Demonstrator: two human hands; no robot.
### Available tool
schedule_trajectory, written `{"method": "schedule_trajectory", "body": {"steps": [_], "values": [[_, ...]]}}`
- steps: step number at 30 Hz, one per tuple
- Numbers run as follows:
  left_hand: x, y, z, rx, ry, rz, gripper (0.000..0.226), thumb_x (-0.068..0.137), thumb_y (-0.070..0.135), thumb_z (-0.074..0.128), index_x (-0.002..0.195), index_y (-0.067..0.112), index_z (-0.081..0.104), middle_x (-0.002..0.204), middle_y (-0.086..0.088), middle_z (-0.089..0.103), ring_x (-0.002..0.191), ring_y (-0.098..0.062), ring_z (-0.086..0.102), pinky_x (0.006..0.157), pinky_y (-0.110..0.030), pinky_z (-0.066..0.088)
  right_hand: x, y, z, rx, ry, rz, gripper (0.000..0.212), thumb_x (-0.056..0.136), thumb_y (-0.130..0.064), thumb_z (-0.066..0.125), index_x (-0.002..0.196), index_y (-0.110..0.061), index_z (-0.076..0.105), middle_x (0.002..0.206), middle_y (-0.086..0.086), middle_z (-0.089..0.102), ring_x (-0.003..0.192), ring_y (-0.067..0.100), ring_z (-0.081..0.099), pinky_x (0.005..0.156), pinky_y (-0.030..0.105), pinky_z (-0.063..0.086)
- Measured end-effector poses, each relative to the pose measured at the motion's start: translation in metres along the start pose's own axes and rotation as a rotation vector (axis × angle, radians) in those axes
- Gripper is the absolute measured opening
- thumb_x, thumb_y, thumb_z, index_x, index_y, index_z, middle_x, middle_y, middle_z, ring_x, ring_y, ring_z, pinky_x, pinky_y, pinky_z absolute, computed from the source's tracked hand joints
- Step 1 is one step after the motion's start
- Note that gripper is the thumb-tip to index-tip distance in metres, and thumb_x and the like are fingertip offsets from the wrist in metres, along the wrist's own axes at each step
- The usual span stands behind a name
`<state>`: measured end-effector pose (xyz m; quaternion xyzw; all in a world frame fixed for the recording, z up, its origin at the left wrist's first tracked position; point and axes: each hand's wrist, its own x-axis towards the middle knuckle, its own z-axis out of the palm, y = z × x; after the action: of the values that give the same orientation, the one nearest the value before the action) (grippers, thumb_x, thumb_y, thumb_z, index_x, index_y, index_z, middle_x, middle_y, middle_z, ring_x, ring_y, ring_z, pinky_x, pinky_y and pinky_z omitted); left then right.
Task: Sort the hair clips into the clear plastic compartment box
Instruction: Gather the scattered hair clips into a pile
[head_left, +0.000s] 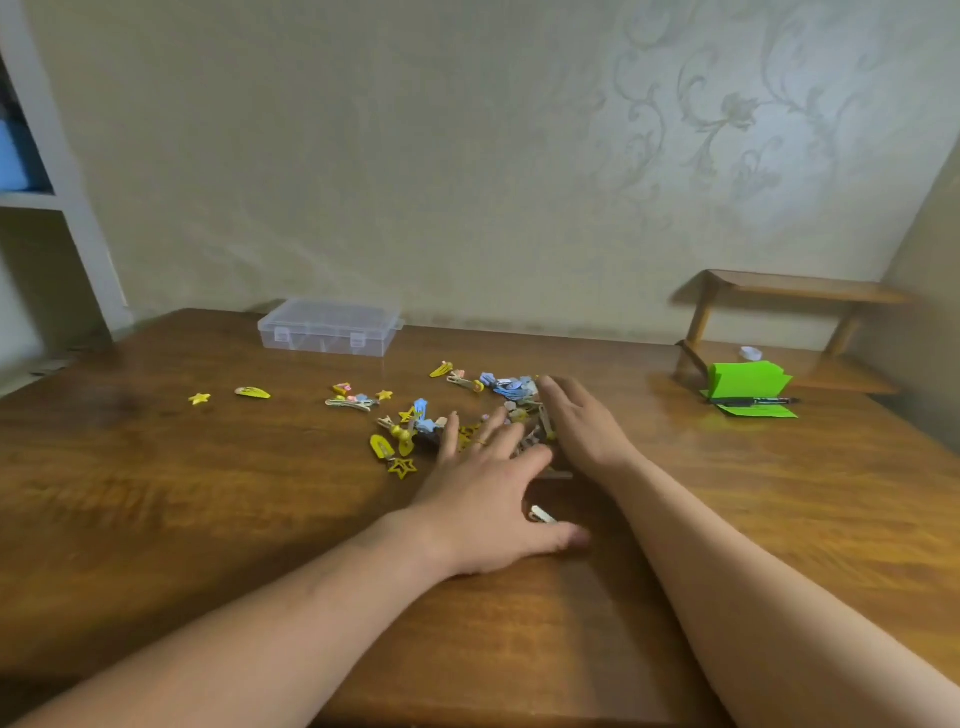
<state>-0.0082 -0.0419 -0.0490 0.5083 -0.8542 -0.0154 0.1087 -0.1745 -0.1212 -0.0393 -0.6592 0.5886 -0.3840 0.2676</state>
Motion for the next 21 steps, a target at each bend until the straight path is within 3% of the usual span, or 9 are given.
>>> {"method": "schedule_trajectory", "body": {"steps": [4, 10, 12, 14, 17, 21], "values": [[0.029, -0.008, 0.000, 0.026, 0.088, -0.059, 0.083, 0.087, 0.088, 0.044, 0.152, 0.036, 0.044, 0.173, 0.000, 0.028, 0.165, -0.021, 0.004, 0.128, -0.066, -0.007, 0.024, 0.011, -0.007, 0.225, 0.087, 0.016, 0.046, 0.103, -0.060, 0.040, 0.118, -0.027, 0.068, 0.130, -0.003, 0.068, 0.127, 0.017, 0.060, 0.116, 0.045, 0.042], [0.055, -0.031, 0.005, -0.032, 0.103, -0.139, 0.083, 0.089, 0.085, 0.044, 0.156, 0.036, 0.038, 0.169, 0.004, 0.035, 0.161, -0.020, 0.021, 0.131, -0.063, 0.006, 0.055, 0.006, 0.016, 0.202, 0.131, 0.016, 0.052, 0.111, -0.048, 0.035, 0.141, -0.014, 0.061, 0.142, 0.001, 0.062, 0.133, 0.018, 0.055, 0.104, 0.034, 0.039], [0.055, -0.032, 0.006, -0.052, 0.120, -0.132, 0.082, 0.089, 0.086, 0.043, 0.153, 0.035, 0.040, 0.166, 0.005, 0.039, 0.158, -0.019, 0.029, 0.132, -0.061, 0.007, 0.060, 0.002, 0.025, 0.304, 0.107, 0.024, 0.054, 0.107, -0.053, 0.039, 0.141, -0.018, 0.062, 0.142, -0.003, 0.063, 0.132, 0.014, 0.056, 0.112, 0.039, 0.041], [0.053, -0.034, 0.003, -0.097, 0.143, -0.127, 0.084, 0.088, 0.089, 0.038, 0.154, 0.037, 0.041, 0.164, 0.009, 0.041, 0.156, -0.016, 0.033, 0.132, -0.060, 0.006, 0.068, 0.001, 0.026, 0.334, 0.143, -0.012, 0.051, 0.107, -0.053, 0.041, 0.134, -0.017, 0.064, 0.133, -0.004, 0.066, 0.125, 0.013, 0.058, 0.105, 0.038, 0.043], [0.052, -0.045, -0.011, -0.271, 0.214, -0.203, 0.080, 0.093, 0.088, 0.027, 0.154, 0.039, 0.044, 0.161, 0.013, 0.046, 0.152, -0.013, 0.039, 0.131, -0.058, 0.010, 0.086, 0.000, 0.017, 0.119, 0.137, -0.051, 0.049, 0.113, -0.048, 0.036, 0.135, -0.013, 0.063, 0.134, 0.006, 0.065, 0.121, 0.022, 0.058, 0.092, 0.030, 0.036], [0.079, -0.093, -0.025, -0.285, 0.182, -0.424, 0.074, 0.101, 0.078, 0.026, 0.156, 0.033, 0.045, 0.165, 0.006, 0.044, 0.152, -0.024, 0.041, 0.127, -0.060, 0.020, 0.096, -0.002, 0.028, -0.179, -0.127, -0.058, 0.077, 0.106, -0.070, 0.026, 0.152, -0.015, 0.054, 0.154, 0.011, 0.057, 0.129, 0.029, 0.062, 0.109, 0.040, 0.046]]}}
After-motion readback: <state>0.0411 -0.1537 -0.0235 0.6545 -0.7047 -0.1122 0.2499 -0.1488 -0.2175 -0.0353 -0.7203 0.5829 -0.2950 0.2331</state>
